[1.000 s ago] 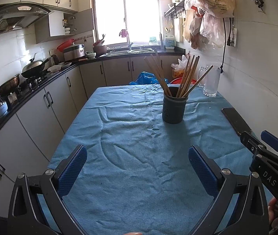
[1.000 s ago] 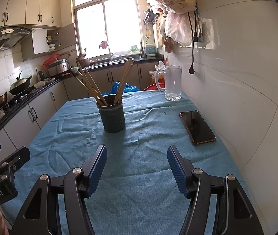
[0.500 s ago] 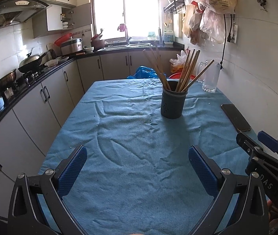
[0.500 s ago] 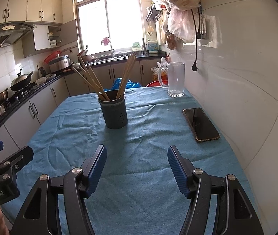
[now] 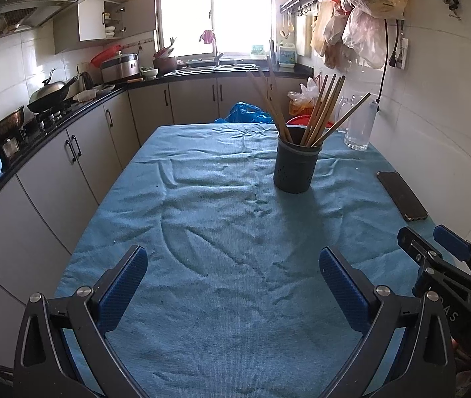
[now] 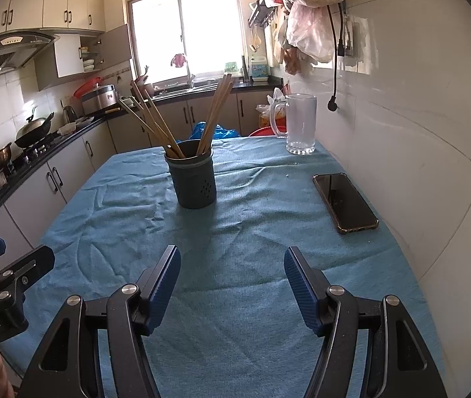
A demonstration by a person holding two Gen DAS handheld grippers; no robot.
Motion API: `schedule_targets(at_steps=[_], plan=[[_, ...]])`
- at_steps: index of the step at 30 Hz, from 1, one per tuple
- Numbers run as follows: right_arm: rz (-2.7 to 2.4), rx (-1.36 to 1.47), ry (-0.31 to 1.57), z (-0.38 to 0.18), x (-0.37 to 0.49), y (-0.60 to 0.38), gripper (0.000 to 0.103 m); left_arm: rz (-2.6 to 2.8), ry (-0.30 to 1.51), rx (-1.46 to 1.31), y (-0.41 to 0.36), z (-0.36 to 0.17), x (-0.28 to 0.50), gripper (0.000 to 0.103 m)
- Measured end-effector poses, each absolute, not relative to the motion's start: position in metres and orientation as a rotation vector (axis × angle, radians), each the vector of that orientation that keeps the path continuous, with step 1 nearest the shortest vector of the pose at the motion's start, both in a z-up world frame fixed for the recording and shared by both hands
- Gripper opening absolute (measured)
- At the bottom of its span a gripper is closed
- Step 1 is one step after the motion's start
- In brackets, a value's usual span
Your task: Organize utensils
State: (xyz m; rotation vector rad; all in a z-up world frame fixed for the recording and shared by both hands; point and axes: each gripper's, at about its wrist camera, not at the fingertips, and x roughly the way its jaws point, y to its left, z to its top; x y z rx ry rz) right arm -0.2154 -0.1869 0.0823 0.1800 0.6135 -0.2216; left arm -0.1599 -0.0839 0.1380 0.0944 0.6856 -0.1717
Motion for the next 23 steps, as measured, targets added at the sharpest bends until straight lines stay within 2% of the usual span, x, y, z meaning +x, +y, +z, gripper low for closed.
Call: schedule_targets(at_steps=[23], plan=[[-0.213,0.182,0.698,0.056,-0.191,-0.184,0.071,-0.164,0.769,0.082,-0.082,0.113,-0.133,0.103]])
